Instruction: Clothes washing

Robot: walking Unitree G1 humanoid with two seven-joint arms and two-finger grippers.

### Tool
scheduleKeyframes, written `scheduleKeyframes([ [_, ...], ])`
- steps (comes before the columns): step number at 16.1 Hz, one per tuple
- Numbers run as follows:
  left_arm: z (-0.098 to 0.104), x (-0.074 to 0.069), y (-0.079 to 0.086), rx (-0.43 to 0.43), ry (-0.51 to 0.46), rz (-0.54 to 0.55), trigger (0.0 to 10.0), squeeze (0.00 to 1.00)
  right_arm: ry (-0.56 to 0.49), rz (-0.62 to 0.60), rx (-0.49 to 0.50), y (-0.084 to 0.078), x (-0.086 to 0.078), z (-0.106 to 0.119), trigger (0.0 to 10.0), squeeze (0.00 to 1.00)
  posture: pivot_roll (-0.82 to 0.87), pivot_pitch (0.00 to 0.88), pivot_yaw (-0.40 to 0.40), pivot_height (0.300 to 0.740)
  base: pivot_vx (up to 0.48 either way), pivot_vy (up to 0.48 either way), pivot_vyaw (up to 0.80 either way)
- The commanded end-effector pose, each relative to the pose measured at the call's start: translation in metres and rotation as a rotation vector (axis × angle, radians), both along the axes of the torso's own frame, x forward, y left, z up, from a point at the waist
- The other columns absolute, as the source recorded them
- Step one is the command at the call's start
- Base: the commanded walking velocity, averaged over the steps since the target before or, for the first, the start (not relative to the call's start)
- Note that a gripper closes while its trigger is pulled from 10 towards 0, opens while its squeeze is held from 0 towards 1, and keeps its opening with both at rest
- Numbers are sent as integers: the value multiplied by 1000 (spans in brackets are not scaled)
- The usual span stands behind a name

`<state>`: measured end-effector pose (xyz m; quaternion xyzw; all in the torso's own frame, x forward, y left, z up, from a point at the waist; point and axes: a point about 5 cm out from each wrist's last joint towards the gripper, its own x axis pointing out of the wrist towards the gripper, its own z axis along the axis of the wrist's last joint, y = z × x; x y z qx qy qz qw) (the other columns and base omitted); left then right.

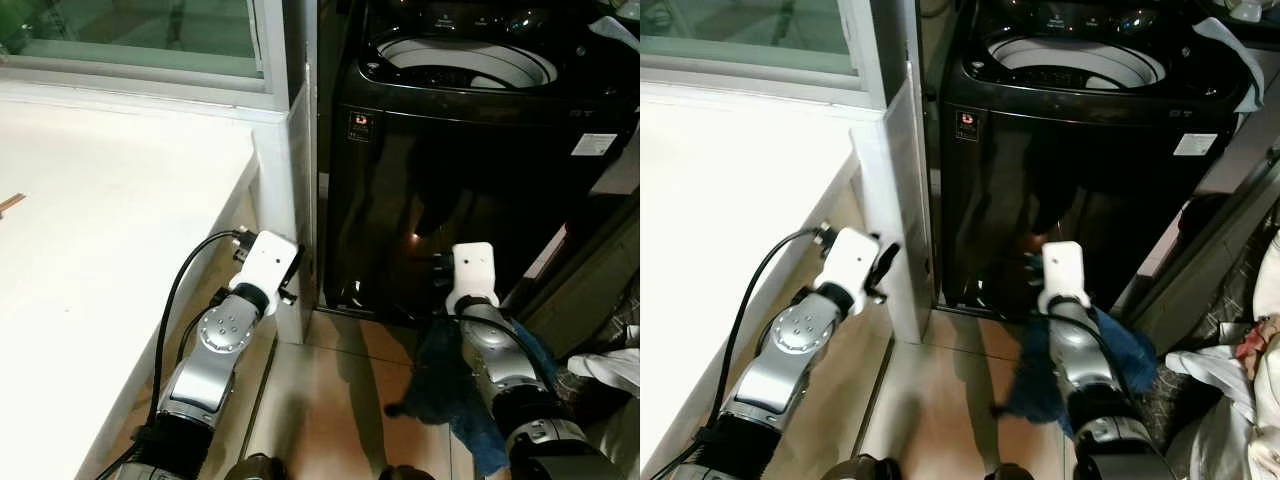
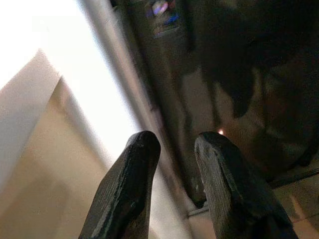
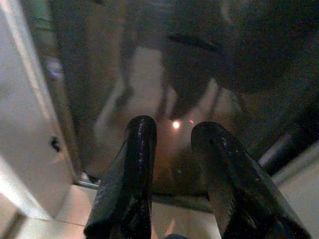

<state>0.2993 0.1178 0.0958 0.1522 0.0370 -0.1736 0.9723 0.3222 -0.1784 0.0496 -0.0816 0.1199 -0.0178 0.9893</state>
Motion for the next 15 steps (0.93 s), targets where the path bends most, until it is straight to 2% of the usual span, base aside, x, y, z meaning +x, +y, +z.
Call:
scheduleKeyframes([
  [1, -17, 1, 7, -10, 45, 16, 10000, 0, 38, 13, 47, 7, 1, -6, 10000, 0, -10, 46, 9, 740, 0, 0, 0],
  [2, -30, 1, 7, -13, 89, 8, 10000, 0, 103, 4, 77, 9, -3, -17, 10000, 0, -9, 48, 4, 740, 0, 0, 0],
  [4, -61, -1, -1, -20, 224, -20, 10000, 0, 227, 8, 29, 9, -18, -41, 10000, 0, -7, 46, -2, 740, 0, 0, 0],
  [5, -68, -3, -4, -14, 258, -35, 10000, 0, 256, 4, 20, 8, -22, -46, 10000, 0, -5, 46, -3, 740, 0, 0, 0],
  [7, -111, -28, -20, 40, 517, -109, 10000, 0, 382, -61, -21, -3, -40, -67, 10000, 0, -3, 44, -7, 740, 0, 0, 0],
  [9, -139, -56, -30, 139, 673, -169, 10000, 0, 432, -73, -33, -6, -49, -75, 10000, 0, -24, 37, 5, 740, 0, 0, 0],
  [11, -152, -71, -28, 149, 772, -131, 10000, 0, 471, -73, -27, -5, -55, -81, 10000, 0, -40, 31, 15, 740, 0, 0, 0],
  [12, -160, -79, -21, 124, 840, -60, 10000, 0, 504, -68, 2, -3, -59, -85, 10000, 0, -45, 30, 18, 740, 0, 0, 0],
  [13, -167, -88, -13, 113, 911, 8, 10000, 0, 588, -88, 156, 4, -69, -95, 10000, 0, -49, 28, 21, 740, 0, 0, 0],
  [14, -171, -94, -11, 101, 956, 30, 10000, 0, 646, -123, 272, 8, -77, -101, 10000, 0, -49, 28, 21, 740, 0, 0, 0],
  [15, -173, -97, -10, 101, 974, 36, 10000, 0, 655, -135, 276, 7, -79, -102, 10000, 0, -47, 25, 19, 740, 0, 0, 0],
])
